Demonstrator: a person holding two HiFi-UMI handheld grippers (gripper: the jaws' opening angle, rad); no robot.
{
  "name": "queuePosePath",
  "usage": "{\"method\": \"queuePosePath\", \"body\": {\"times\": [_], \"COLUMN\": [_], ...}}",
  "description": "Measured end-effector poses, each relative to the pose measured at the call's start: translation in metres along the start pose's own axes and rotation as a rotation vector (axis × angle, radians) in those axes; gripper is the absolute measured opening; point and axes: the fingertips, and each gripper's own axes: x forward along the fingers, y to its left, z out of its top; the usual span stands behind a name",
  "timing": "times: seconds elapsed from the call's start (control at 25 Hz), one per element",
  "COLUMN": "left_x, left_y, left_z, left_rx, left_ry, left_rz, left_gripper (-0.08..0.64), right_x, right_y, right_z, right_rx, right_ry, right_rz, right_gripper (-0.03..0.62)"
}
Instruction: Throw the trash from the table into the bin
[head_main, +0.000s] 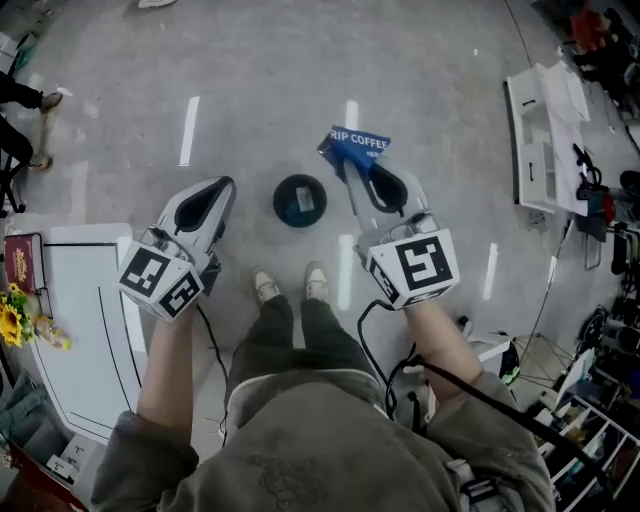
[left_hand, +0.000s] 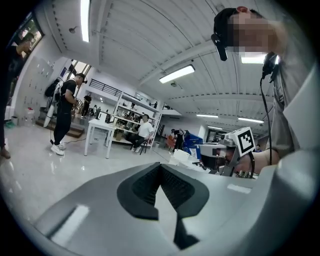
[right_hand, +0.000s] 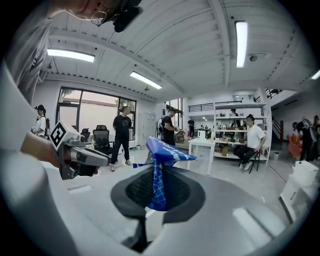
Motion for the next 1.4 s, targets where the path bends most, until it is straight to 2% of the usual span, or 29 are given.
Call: {"method": "queuePosePath", "body": {"times": [0.32,0.52,0.8,1.0,1.4], "left_x": [0.048,0.069,0.108,0.126,0.150], "left_y": [0.066,0.092,0.138,0.153,0.176], "left_z": [-0.114,-0.190,-0.325,-0.383,-0.544], "left_rx": [-0.053,-0.099,-0.152,-0.176,-0.243], "left_ry": [0.023,0.087,0.133,0.149,0.278], "left_rz": [-0.012,-0.011,-0.033,-0.052,-0.059], "left_gripper": [-0.002,-0.002,-0.002,-0.002,-0.002], "right_x": [0.071,0.103,0.153,0.168,0.187], "right_y": [0.004,0.008,0.004,0.010,0.026], "right_z": [-0.124,-0.212,-0.358,-0.429,-0.598], "right_rx": [0.027,0.075,0.092,0.089,0.113], "right_ry": [0.126,0.217,0.313,0.379,0.529], "right_rz": [0.040,0.064,0.070,0.099,0.133], "right_gripper": [0.020,0.020,0.020,0.020,0.021]}}
